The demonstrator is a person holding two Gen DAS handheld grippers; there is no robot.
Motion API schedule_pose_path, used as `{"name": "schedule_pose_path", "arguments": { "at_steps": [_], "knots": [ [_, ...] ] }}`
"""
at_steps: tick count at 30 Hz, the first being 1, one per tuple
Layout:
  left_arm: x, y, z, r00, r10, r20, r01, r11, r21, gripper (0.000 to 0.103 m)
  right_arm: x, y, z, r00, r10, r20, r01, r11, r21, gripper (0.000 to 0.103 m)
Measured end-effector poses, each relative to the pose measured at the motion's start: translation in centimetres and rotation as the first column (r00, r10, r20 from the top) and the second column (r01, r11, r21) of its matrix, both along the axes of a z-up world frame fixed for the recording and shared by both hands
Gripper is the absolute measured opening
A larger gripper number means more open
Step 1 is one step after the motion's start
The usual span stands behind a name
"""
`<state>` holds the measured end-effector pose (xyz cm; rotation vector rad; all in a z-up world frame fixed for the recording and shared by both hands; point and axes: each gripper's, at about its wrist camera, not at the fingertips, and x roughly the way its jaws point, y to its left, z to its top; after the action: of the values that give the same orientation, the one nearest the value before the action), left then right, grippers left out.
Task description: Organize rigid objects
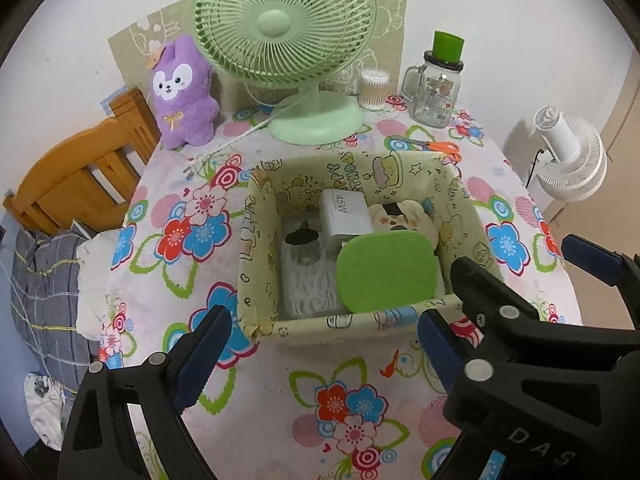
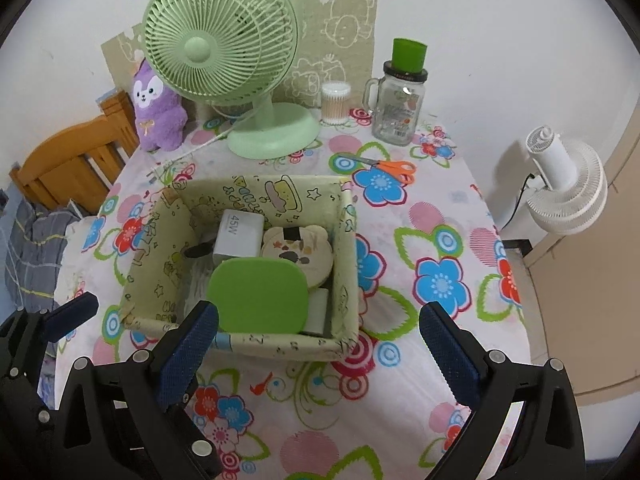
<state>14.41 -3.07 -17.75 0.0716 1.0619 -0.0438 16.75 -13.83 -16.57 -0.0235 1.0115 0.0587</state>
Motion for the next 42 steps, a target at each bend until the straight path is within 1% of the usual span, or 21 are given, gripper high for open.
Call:
{"name": "schedule_pose_path", "arguments": {
  "at_steps": [6,12,20,27,31,35,42],
  "knots": [
    [-1.4,0.1,1.8,0.999,0.013,0.038,-0.013,1.000,0.000,0.096,-1.6,-0.9,2.0,1.000,-0.004,0.026,0.003,1.000,0.016,0.102],
    [-2.6,0.7,3.8,0.996,0.039,0.083,-0.041,0.999,0.022,0.096,-3.1,-1.6,3.9,0.997,-0.012,0.071,0.010,1.000,0.022,0.102],
    [-4.3,1.6,6.4,0.990,0.064,0.123,-0.066,0.998,0.009,0.096,-4.9,-2.3,6.4,0.993,-0.029,0.113,0.024,0.998,0.050,0.102],
    [-5.5,2.0,8.3,0.986,0.075,0.148,-0.075,0.997,-0.005,0.097,-6.2,-2.9,8.7,0.987,-0.047,0.152,0.039,0.998,0.054,0.102],
    [-6.3,2.2,10.1,0.980,0.082,0.183,-0.081,0.997,-0.013,0.100,-6.9,-3.3,9.9,0.983,-0.058,0.172,0.049,0.997,0.056,0.101],
    [-7.0,2.2,11.7,0.971,0.080,0.225,-0.081,0.997,-0.004,0.103,-7.7,-4.0,11.3,0.978,-0.079,0.194,0.065,0.995,0.074,0.101],
    [-7.8,2.3,13.8,0.959,0.081,0.270,-0.079,0.997,-0.018,0.103,-8.6,-4.6,13.5,0.967,-0.084,0.242,0.069,0.995,0.070,0.101]
  ]
}}
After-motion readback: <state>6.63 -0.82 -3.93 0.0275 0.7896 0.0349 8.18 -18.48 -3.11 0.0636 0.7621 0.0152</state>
